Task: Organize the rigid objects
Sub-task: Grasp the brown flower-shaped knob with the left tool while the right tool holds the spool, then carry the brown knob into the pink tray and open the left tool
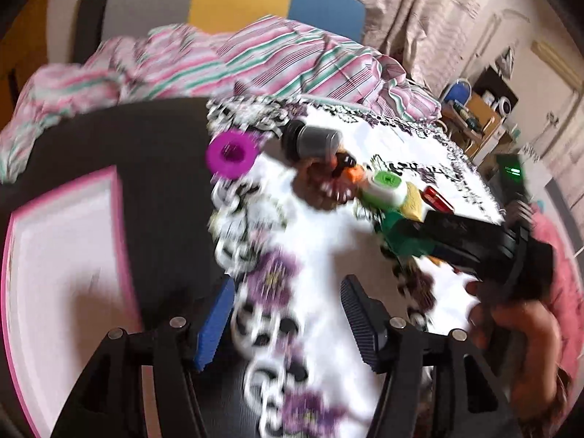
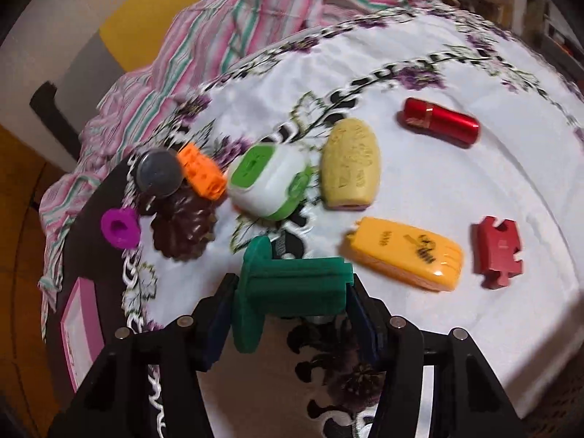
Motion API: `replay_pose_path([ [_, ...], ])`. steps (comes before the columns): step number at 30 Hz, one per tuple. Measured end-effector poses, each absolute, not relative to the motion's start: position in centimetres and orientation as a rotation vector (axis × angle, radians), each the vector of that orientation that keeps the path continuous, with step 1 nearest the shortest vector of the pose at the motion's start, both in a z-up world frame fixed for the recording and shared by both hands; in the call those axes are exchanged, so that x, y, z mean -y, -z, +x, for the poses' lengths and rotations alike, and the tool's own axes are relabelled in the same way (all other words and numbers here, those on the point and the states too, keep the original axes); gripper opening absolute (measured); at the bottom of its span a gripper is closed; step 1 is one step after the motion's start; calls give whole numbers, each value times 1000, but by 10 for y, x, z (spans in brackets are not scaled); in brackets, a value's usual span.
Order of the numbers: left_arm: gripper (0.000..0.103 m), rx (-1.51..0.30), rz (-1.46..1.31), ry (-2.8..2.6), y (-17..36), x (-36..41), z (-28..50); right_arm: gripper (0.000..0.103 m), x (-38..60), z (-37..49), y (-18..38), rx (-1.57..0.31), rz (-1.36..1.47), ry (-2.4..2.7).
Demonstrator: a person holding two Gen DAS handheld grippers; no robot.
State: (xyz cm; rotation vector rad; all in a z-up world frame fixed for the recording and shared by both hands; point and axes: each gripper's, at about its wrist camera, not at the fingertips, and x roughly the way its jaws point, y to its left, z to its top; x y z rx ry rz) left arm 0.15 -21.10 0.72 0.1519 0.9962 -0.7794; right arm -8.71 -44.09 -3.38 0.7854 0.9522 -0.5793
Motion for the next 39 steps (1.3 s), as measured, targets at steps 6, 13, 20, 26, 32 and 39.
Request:
replay_pose_path([
  [6, 60, -962, 187, 806, -2, 272, 26, 59, 452, -97, 31, -893, 837, 629],
  [13, 55, -875, 308, 790, 9, 325, 35, 59, 466, -112, 28, -813, 909, 686],
  [20, 55, -829, 363, 782, 22, 351, 42, 59, 468, -110, 32, -816, 935, 666],
  [26, 30, -820, 332, 787, 30, 358, 53, 59, 467, -110, 34, -818, 950, 649],
  [32, 22, -807, 323, 825, 26, 344, 46, 59, 468, -108, 36, -822, 952, 636],
  [39, 21, -842, 249, 822, 24, 307, 38, 59, 465, -106, 33, -819, 927, 625],
])
